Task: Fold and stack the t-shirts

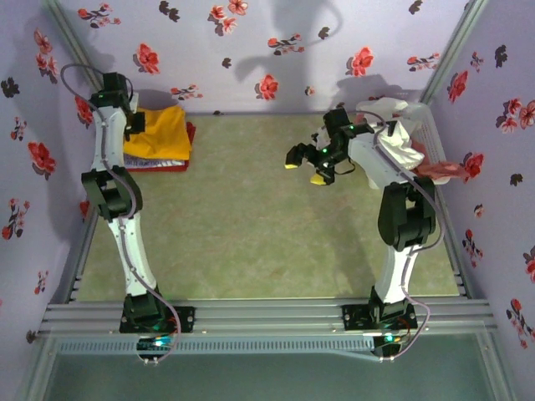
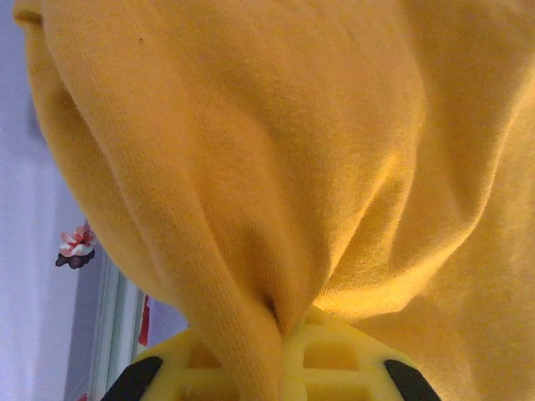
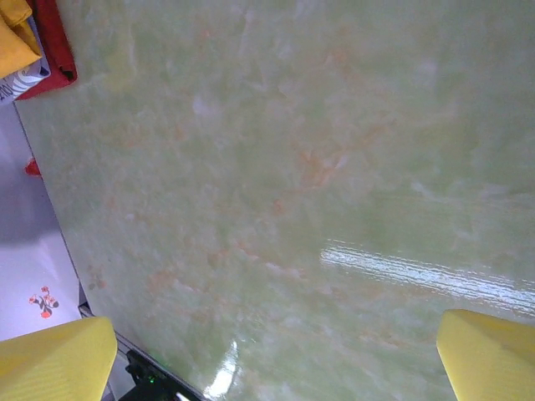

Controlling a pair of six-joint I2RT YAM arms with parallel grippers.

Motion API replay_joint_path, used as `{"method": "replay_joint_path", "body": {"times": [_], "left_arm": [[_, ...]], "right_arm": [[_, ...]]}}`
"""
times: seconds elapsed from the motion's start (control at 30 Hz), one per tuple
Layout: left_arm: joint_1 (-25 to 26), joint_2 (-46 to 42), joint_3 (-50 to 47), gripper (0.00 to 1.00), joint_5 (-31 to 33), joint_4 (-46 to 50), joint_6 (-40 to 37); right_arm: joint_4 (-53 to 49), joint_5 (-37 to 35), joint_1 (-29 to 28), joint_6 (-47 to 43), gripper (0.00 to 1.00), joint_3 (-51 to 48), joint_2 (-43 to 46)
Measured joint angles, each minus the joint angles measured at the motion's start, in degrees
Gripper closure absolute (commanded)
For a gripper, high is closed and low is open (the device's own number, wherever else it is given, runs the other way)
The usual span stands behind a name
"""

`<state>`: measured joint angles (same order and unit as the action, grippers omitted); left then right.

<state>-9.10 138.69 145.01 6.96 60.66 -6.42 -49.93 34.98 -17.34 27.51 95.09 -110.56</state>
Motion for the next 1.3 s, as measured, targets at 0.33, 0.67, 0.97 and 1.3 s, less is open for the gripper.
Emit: {"method": "replay_joint_path", "body": {"times": [0.33, 0.67, 0.97, 1.3], "left_arm": [[-0.9, 3.7, -0.3, 1.0, 0.7, -2.3, -2.9], [-1.4, 6.8, -0.4, 0.4, 9.0, -3.6, -4.7], [-0.8, 4.4, -3.8, 0.08, 17.1, -4.5, 0.4], [6.9, -21.8, -30.1, 0.01, 17.7, -11.8, 8.1]], "right_arm": [[-4.3, 0.0, -1.4, 0.0, 0.01, 6.5, -2.8], [-7.9, -0.1, -1.5, -0.1, 0.01, 9.3, -3.5], [-8.7, -1.2, -1.4, -0.8, 0.0, 10.6, -3.3], [-5.9, -5.1, 0.0, -2.1, 0.01, 1.7, 6.9]]}}
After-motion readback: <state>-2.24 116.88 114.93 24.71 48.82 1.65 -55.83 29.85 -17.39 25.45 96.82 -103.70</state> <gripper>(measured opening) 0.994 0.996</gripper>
